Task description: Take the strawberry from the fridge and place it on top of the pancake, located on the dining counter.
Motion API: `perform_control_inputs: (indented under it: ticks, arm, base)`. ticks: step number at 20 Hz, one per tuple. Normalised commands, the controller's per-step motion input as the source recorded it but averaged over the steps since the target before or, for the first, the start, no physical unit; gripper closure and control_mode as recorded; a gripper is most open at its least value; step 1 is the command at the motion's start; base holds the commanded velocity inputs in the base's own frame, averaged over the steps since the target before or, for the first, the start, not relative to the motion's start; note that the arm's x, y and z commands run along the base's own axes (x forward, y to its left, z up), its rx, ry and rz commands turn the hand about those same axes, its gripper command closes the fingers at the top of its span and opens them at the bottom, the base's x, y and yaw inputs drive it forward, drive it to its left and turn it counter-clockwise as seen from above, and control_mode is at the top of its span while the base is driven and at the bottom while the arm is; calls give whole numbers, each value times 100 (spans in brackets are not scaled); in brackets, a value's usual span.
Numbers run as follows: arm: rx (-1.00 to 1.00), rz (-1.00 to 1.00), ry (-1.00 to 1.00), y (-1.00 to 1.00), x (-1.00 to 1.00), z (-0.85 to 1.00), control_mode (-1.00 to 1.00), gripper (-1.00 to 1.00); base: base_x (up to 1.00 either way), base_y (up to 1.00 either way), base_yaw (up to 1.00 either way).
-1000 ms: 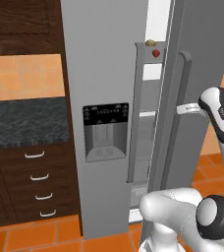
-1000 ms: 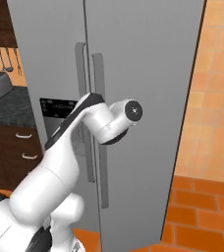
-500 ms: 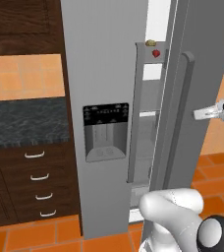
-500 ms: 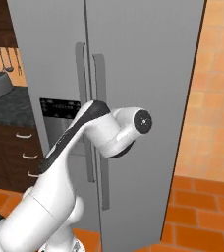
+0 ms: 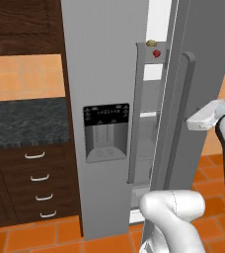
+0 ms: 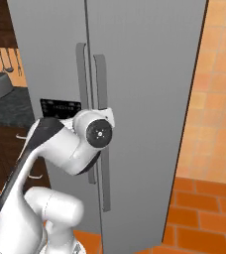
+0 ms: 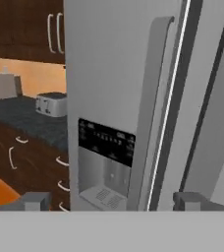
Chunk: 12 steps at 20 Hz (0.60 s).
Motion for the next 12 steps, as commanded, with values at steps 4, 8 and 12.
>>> perform_control_inputs:
  ticks: [4,8,12]
  arm:
    - [-40,-6,-13,100,-8,23,-100,-100]
    - [-43,-13,0,100,0,25,-100,-100]
    - [-41,-24,13,89,25,1,-100,-100]
  base:
    - [0,0,0]
    - [0,0,0]
    - [0,0,0]
